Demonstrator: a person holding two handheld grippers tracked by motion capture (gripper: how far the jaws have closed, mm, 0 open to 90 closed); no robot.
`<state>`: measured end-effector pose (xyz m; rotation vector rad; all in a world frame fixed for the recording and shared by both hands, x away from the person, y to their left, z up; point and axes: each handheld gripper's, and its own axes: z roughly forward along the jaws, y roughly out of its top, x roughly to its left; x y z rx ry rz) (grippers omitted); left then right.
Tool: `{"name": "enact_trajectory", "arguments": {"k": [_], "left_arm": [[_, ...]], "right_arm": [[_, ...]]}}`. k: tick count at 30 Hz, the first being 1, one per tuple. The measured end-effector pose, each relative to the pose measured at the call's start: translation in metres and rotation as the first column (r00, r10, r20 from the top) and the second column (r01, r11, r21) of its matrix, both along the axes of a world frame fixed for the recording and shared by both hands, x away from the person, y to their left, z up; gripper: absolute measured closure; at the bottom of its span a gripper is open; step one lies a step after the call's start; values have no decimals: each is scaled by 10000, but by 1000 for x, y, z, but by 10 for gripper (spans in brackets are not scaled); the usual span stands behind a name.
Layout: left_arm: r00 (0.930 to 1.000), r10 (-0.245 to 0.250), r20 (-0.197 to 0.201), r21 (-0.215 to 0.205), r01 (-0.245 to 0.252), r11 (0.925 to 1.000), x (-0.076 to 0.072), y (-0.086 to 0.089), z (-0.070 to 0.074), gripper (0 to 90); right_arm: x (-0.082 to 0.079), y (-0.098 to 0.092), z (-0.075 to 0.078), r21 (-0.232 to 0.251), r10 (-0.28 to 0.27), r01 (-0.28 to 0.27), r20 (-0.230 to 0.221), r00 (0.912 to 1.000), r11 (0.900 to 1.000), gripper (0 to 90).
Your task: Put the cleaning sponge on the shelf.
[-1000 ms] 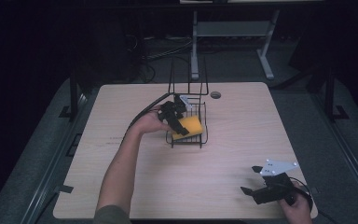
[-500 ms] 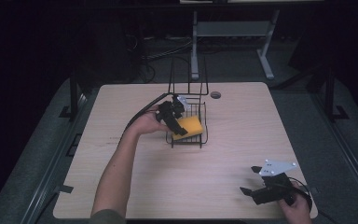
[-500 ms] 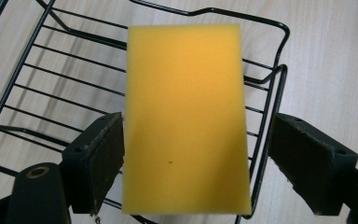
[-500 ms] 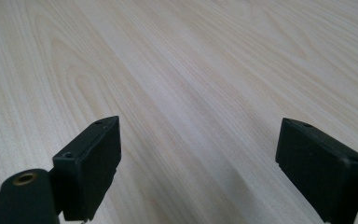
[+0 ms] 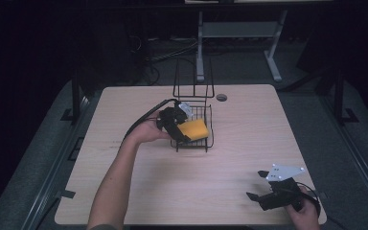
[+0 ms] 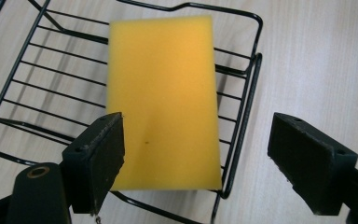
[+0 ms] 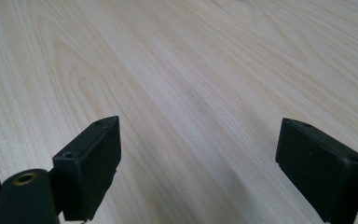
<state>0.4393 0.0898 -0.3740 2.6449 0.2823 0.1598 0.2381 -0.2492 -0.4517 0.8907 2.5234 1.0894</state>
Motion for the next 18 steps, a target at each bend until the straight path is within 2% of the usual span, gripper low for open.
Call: {"name": "enact_trajectory", "arguments": {"k": [7,13,15,17,18], "left_arm": [[9998,-48,170,-66,49,10000,-10,3,0,184],[10000,-36,81,-55,36,10000,-19,4,-2,185],[9999,-74,147,66,73,10000,-22,4,-3,186],[9998,-83,155,-109,85,9999,-27,6,-3,186],[9998,-143,167,-37,144,9999,-28,6,-3,188]], "right_arm": [[0,0,0,-80,27,-26,57,10000,10000,138],[0,1,1,-149,85,-83,106,9999,9999,138],[0,1,1,-115,43,-42,82,10000,9999,138],[0,1,1,-95,29,-28,66,10000,10000,138],[0,0,1,-130,58,-57,95,9999,9999,138]]}}
